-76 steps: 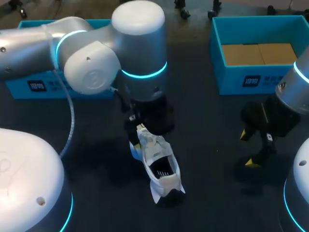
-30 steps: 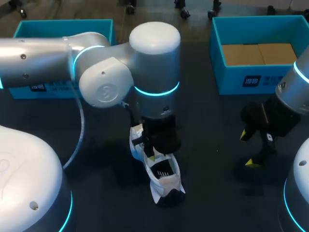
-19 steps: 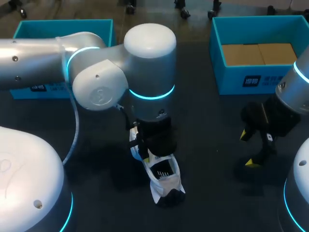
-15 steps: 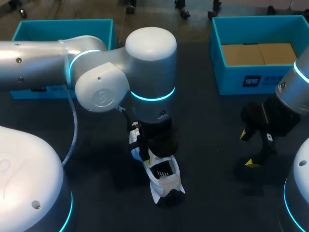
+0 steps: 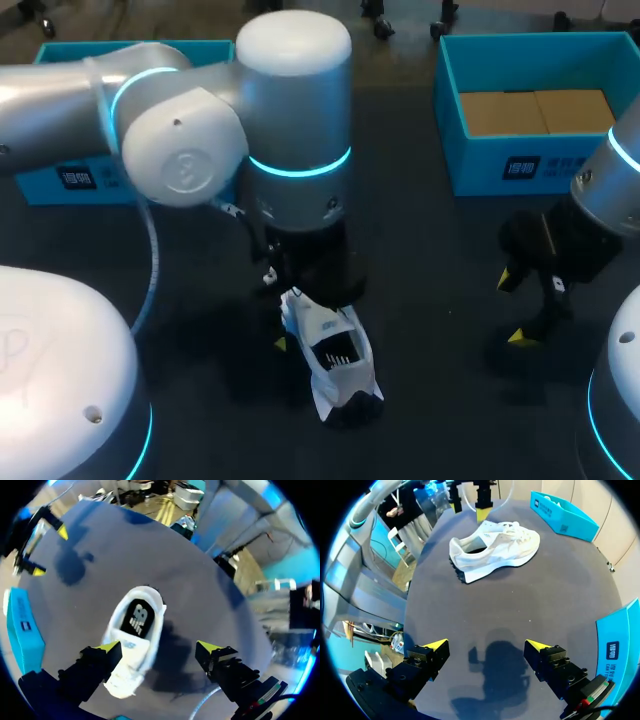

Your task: Take the shoe out of the shoebox, open the shoe tongue, remove and reinsert the insole, then place the shoe into the shoebox

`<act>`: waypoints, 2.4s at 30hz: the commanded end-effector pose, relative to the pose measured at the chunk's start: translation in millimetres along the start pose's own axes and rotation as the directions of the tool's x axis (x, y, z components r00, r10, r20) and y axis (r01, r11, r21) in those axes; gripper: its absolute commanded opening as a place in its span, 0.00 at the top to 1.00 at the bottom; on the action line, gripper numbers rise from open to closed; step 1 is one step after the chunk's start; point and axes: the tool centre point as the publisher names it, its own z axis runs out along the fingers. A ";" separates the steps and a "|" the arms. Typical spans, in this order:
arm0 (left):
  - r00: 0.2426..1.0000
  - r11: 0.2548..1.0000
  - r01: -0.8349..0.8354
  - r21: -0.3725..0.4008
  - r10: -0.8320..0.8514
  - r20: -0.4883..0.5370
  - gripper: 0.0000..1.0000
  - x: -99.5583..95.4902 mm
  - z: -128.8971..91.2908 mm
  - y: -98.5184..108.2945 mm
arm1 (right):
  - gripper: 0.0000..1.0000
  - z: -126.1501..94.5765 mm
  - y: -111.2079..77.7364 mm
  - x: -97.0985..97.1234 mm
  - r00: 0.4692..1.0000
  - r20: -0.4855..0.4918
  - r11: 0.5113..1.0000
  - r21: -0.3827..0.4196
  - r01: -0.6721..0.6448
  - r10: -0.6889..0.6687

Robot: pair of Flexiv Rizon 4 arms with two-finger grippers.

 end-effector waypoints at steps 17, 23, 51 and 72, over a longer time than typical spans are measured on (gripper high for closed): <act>0.774 0.789 0.612 0.044 -0.610 0.170 0.00 16.8 -3.0 -27.3 | 0.00 0.4 0.4 0.7 1.000 0.001 1.000 0.003 -0.001 0.001; 0.693 0.702 0.708 0.080 -0.712 0.111 0.00 14.3 1.7 -32.9 | 0.00 0.4 0.4 0.7 1.000 0.001 1.000 0.003 -0.001 0.001; 0.390 0.416 0.893 0.170 -0.906 0.168 0.00 25.4 34.8 -68.5 | 0.00 0.4 0.4 0.7 1.000 0.001 1.000 0.003 -0.001 0.001; 0.362 0.384 0.912 0.143 -0.919 0.157 0.00 -2.4 86.8 -85.0 | 0.00 0.4 0.4 0.7 1.000 0.001 1.000 0.003 -0.001 0.001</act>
